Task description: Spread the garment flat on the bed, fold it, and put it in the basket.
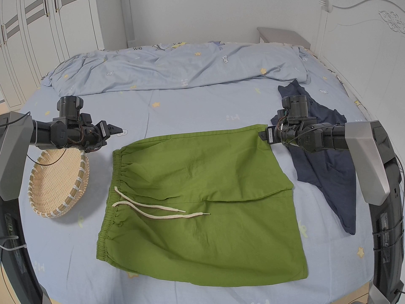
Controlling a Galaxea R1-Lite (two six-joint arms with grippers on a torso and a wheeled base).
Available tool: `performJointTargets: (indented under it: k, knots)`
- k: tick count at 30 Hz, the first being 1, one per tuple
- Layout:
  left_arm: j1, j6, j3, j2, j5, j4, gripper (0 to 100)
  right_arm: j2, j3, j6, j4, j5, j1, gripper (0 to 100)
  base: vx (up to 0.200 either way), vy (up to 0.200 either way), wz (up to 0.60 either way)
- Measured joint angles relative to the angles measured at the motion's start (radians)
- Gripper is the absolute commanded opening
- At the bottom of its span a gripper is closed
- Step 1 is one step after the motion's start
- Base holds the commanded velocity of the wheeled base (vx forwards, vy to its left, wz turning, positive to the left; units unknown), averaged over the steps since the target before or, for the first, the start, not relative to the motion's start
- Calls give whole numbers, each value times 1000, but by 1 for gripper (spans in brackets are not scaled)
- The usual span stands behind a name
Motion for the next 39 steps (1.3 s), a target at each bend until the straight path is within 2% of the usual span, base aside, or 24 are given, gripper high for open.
performJointTargets:
  k: [4, 8, 15, 18, 24, 31, 39]
  knots:
    - [0, 13, 4, -12, 53, 0, 100, -9, 0, 31, 21, 0, 1, 100, 0, 0, 0]
    - [-5, 5, 25, -54, 73, 3, 100, -37, 0, 79, 77, 1, -2, 100, 0, 0, 0]
    - [-9, -15, 194, -196, 57, 4, 100, -120, 0, 201, 220, 19, -27, 100, 0, 0, 0]
    - [-2, -19, 324, -288, 7, 5, 100, -181, 9, 278, 313, 72, -46, 100, 0, 0, 0]
    - [19, -20, 586, -477, -121, 8, 100, -355, 140, 383, 406, 243, -93, 100, 0, 0, 0]
    - [26, -11, 830, -635, -215, 6, 100, -557, 455, 428, 415, 393, -130, 100, 0, 0, 0]
    - [23, 69, 1154, -758, -301, 2, 100, -753, 830, 444, 334, 505, -126, 100, 0, 0, 0]
